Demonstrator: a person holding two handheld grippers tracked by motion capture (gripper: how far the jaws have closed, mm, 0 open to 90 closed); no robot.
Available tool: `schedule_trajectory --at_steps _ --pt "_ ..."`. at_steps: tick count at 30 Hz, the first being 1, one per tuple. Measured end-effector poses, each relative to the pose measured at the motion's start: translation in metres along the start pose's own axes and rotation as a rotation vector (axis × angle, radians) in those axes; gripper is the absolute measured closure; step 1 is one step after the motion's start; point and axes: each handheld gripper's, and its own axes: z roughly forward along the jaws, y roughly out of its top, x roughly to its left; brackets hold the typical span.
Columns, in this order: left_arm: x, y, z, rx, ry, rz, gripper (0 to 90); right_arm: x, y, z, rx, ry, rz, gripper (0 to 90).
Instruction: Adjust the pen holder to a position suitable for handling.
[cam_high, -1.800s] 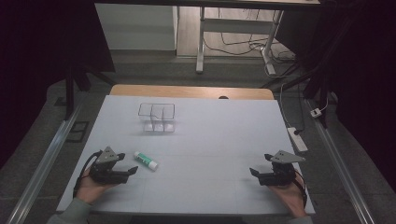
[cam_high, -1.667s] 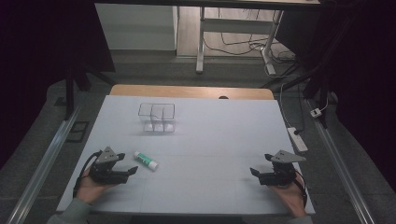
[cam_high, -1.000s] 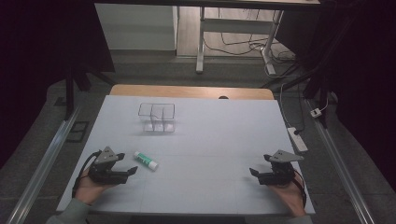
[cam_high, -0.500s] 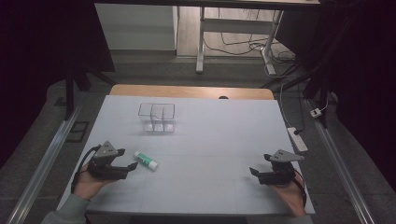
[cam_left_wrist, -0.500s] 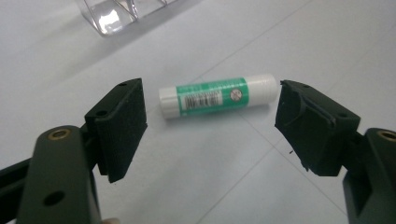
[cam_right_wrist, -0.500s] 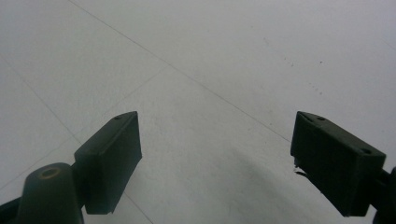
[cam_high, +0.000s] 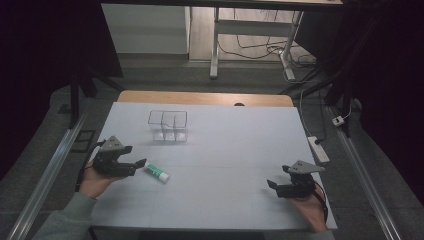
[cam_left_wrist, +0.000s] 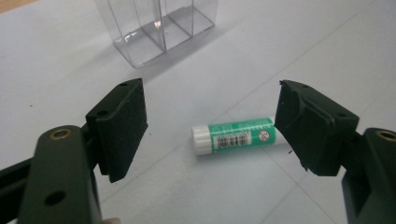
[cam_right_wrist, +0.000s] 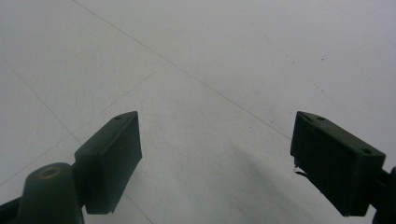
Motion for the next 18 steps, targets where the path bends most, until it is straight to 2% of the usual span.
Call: schedule_trajectory --at_steps 8,18 --pt "0.013 0.011 0.005 0.003 0.001 -0.020 25.1 0.000 -0.001 0.000 -0.001 0.001 0.003 15.8" --pt "0.027 0.024 0.014 0.022 0.034 -0.025 25.7 -0.001 -0.001 0.000 0.000 0.000 0.012 15.9"
